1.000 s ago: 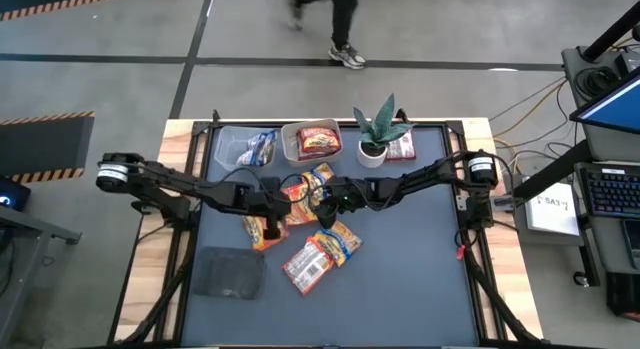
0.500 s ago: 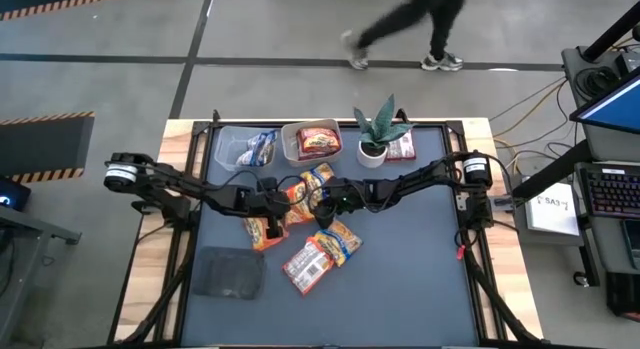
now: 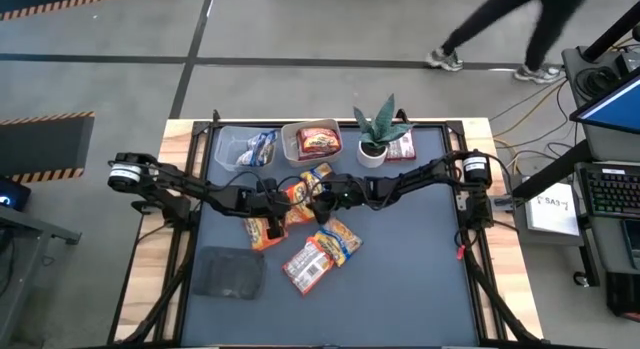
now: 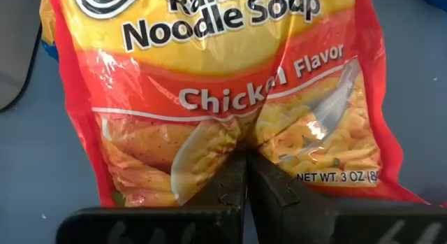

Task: Sort Maruchan noodles
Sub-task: Put the orange noodle pack into the black bin

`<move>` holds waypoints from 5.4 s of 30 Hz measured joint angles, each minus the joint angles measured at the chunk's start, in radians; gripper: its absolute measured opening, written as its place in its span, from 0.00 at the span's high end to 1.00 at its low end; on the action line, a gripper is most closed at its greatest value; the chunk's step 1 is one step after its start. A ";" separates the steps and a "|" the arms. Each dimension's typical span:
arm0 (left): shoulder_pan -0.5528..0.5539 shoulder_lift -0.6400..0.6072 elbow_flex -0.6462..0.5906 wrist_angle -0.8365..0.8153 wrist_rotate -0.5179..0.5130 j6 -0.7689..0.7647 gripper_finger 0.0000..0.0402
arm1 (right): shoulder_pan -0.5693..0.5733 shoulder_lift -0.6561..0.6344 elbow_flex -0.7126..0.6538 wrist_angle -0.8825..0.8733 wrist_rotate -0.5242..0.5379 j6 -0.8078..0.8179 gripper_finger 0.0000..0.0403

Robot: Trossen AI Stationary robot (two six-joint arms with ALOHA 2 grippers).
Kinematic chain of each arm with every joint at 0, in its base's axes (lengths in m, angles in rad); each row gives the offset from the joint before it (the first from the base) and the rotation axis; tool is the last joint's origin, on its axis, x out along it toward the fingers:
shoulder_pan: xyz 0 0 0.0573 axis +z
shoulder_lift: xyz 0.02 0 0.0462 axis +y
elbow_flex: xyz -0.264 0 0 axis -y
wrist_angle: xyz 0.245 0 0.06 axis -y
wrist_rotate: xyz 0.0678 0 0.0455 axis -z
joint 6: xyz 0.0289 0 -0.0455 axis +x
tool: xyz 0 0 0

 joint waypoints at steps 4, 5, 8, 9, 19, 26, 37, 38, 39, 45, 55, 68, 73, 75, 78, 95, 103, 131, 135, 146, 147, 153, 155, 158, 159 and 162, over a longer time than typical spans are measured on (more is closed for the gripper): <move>0.000 0.000 -0.001 0.004 0.001 0.000 1.00 | -0.004 0.013 0.000 0.050 0.001 -0.004 0.47; 0.000 0.000 -0.001 0.004 0.002 0.000 1.00 | -0.006 0.022 0.000 0.065 0.000 -0.003 0.47; 0.000 0.001 -0.001 0.006 0.002 0.000 1.00 | -0.010 0.073 0.014 0.107 0.000 0.011 0.47; 0.000 0.001 -0.002 0.007 0.002 0.000 1.00 | -0.011 0.092 0.024 0.108 -0.001 0.013 0.47; -0.002 0.001 -0.004 0.016 0.017 0.005 1.00 | -0.016 0.200 0.147 0.130 -0.084 -0.049 0.50; -0.002 0.000 -0.004 0.023 0.016 0.005 1.00 | -0.026 0.191 0.143 0.127 -0.107 -0.059 0.62; -0.015 -0.051 -0.005 0.020 0.033 -0.013 1.00 | -0.026 0.168 0.141 0.091 -0.128 -0.109 0.75; -0.018 -0.067 -0.005 0.014 0.040 -0.012 1.00 | -0.024 0.161 0.141 0.079 -0.131 -0.128 0.75; -0.021 -0.085 -0.005 0.007 0.042 -0.010 1.00 | -0.023 0.150 0.141 0.065 -0.134 -0.149 0.75; -0.023 -0.224 -0.004 0.005 0.017 0.016 1.00 | -0.016 0.106 0.140 0.005 -0.140 -0.245 0.83; -0.023 -0.500 -0.015 0.008 0.016 0.024 0.94 | 0.023 0.097 0.140 0.012 -0.114 -0.372 0.96; -0.022 -0.500 -0.187 0.217 0.035 -0.133 0.35 | 0.100 0.085 0.140 0.017 0.033 -0.583 0.96; -0.022 -0.472 -0.239 0.300 0.006 -0.127 0.22 | 0.131 0.085 0.140 0.015 0.082 -0.654 0.96; -0.018 -0.457 -0.255 0.295 -0.010 -0.131 0.21 | 0.135 0.085 0.140 0.015 0.088 -0.670 0.96; -0.017 -0.426 -0.272 0.329 -0.007 -0.149 0.22 | 0.136 0.085 0.140 0.014 0.090 -0.671 0.96; -0.019 -0.154 -0.286 0.642 0.071 -0.164 0.45 | 0.136 0.085 0.140 0.011 0.106 -0.686 0.96; -0.019 -0.163 -0.285 0.634 0.080 -0.162 0.72 | 0.135 0.058 0.140 -0.043 0.110 -0.663 0.84; -0.114 -0.423 0.383 -0.532 0.249 -0.089 0.75 | 0.118 -0.398 -0.045 -0.409 0.137 -0.566 0.39; -0.162 -0.404 0.562 -0.850 0.237 -0.173 0.75 | 0.120 -0.449 -0.109 -0.404 0.136 -0.544 0.39; -0.330 -0.290 0.731 -1.318 0.336 -0.940 0.75 | 0.111 -0.470 -0.214 -0.242 0.132 -0.565 0.39; -0.349 -0.281 0.730 -1.318 0.362 -1.015 0.75 | 0.106 -0.470 -0.211 -0.234 0.132 -0.583 0.39; -0.518 -0.188 0.737 -1.316 0.485 -1.316 0.75 | 0.066 -0.481 -0.177 -0.228 0.132 -0.649 0.40; -0.573 -0.152 0.748 -1.323 0.492 -1.382 0.74 | 0.051 -0.483 -0.173 -0.231 0.131 -0.674 0.41; -0.620 -0.101 0.753 -1.352 0.472 -1.465 0.74 | 0.025 -0.499 -0.171 -0.230 0.129 -0.712 0.41; -0.626 -0.086 0.753 -1.364 0.452 -1.496 0.74 | 0.017 -0.505 -0.171 -0.231 0.129 -0.715 0.41; -0.631 -0.045 0.753 -1.410 0.402 -1.566 0.74 | 0.002 -0.522 -0.171 -0.241 0.130 -0.716 0.41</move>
